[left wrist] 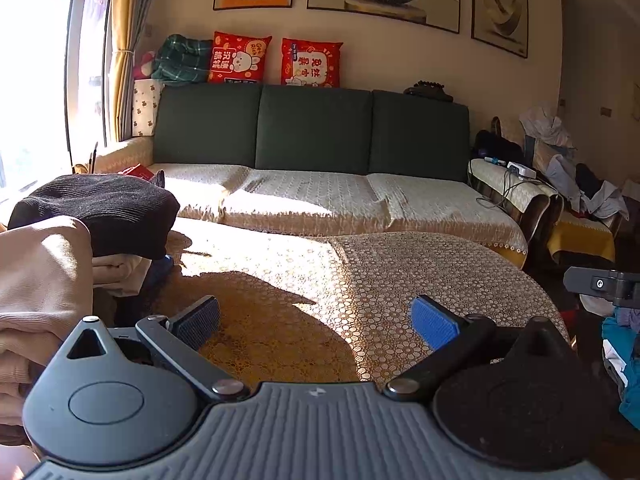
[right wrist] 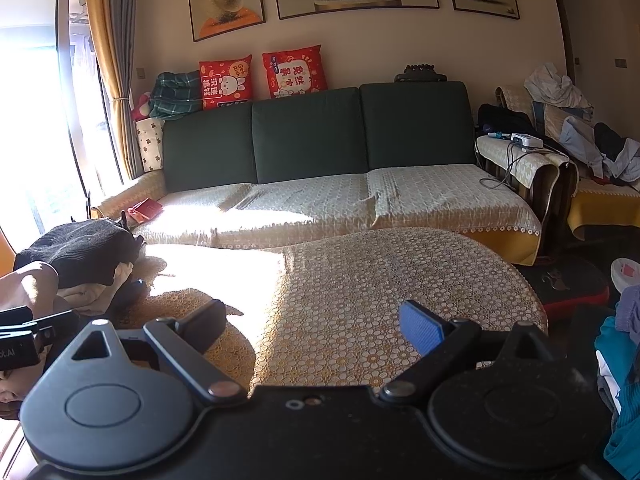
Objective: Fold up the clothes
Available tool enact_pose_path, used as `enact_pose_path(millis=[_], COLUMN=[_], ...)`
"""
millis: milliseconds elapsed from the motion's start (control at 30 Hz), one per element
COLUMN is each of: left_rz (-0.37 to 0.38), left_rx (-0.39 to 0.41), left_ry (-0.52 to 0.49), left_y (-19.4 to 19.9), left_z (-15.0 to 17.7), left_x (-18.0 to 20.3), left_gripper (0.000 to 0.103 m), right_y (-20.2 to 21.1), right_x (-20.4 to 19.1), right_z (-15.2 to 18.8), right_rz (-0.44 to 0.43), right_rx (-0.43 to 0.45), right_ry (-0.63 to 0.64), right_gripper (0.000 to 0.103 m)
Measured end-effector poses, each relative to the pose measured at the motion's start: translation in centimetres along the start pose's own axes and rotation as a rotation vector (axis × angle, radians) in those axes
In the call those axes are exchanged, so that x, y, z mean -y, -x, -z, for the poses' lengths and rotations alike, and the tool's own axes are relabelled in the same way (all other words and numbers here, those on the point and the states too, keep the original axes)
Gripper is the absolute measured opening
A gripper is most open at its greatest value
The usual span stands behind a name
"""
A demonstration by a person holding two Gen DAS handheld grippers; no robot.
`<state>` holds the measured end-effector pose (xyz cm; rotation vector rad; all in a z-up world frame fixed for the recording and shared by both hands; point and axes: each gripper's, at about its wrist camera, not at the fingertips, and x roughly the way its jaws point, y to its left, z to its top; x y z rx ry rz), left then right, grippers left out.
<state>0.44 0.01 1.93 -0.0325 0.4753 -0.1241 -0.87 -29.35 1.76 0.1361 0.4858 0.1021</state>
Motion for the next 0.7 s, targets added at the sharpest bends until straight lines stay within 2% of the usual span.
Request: enact_pose_path(millis=[700], left_rz=[0.001], left_rx=[-0.011], left_ry=[-0.005], left_y=[-0.17], left_z=[0.21], left_x=[-0.31], left_gripper=[0.103], right_y=[-0.04], right_x=[-0.06], right_z=[0.08], right_rz=[-0.004], right_rx=[-0.005], right_ry=[-0.002], right_gripper=[0.103])
